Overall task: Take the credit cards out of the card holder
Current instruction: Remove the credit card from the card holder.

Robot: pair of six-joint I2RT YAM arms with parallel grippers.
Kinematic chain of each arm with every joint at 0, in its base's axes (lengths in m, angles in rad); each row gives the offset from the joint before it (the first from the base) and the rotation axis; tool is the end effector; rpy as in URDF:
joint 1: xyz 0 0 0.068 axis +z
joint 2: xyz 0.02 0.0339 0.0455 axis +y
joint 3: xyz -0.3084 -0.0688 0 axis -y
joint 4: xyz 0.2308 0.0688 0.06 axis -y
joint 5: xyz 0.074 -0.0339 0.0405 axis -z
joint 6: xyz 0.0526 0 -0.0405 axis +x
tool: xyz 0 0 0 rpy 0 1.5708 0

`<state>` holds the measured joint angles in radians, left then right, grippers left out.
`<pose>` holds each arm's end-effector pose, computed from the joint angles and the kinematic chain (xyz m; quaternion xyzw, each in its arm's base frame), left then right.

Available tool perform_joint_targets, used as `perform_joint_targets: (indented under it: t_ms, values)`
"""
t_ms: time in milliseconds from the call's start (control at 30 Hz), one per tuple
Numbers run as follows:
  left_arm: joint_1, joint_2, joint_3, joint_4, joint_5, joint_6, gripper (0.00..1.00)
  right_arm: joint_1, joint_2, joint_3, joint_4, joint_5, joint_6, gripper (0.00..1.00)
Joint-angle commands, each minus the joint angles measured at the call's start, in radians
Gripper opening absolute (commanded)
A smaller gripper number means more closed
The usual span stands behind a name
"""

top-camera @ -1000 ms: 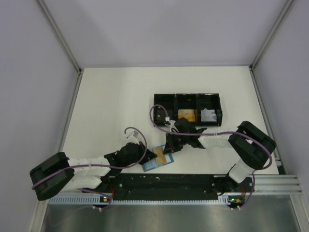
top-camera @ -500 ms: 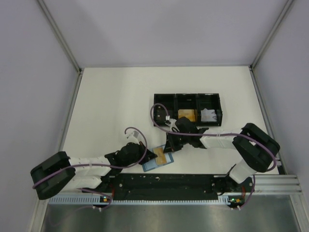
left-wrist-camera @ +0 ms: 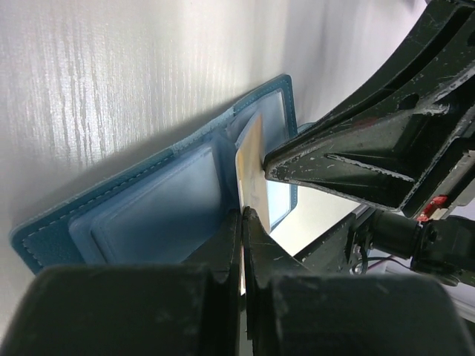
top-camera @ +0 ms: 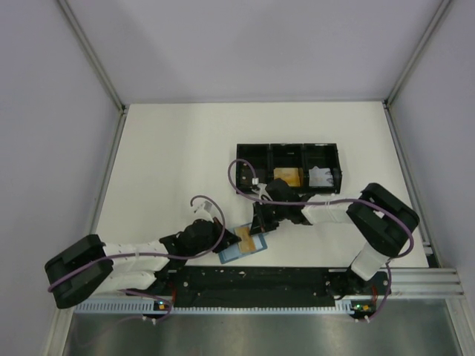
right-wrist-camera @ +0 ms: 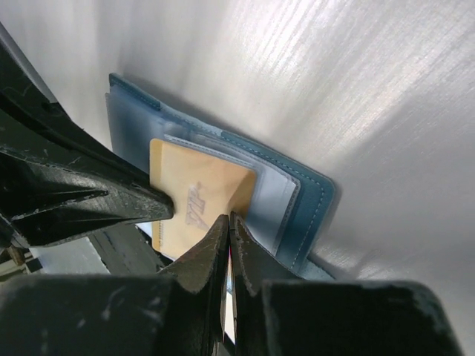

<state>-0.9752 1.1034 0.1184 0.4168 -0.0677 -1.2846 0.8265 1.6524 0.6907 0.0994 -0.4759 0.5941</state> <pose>0.0957 -0.1348 0.1616 -0.1511 0.8635 -0.4217 0.2318 0.1889 0.2407 0.1742 -0.1869 0.8959 0.3874 0.1114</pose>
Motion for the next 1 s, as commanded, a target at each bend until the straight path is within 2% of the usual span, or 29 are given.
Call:
perform_joint_targets:
  t_ms: [0,167,400,667,900,967]
  values:
    - [0.001,-0.036,-0.032,0.007,-0.017,-0.015,0.0,-0.001,0.032,0.017,-0.096,0.098,-0.039,0.03]
    - [0.001,-0.036,-0.043,0.028,0.0,-0.036,0.0,-0.003,0.053,0.032,-0.139,0.103,-0.045,0.03]
    - [0.001,-0.05,-0.056,0.028,0.005,-0.055,0.08,-0.003,0.055,0.035,-0.15,0.108,-0.053,0.02]
    - [0.001,-0.06,-0.059,0.03,0.008,-0.059,0.12,-0.001,0.056,0.038,-0.148,0.102,-0.059,0.02]
    - [0.001,-0.083,-0.071,0.04,0.008,-0.062,0.11,-0.001,0.064,0.041,-0.148,0.1,-0.057,0.02]
    - [0.001,-0.088,-0.072,0.042,0.003,-0.064,0.07,-0.003,0.066,0.043,-0.15,0.1,-0.059,0.02]
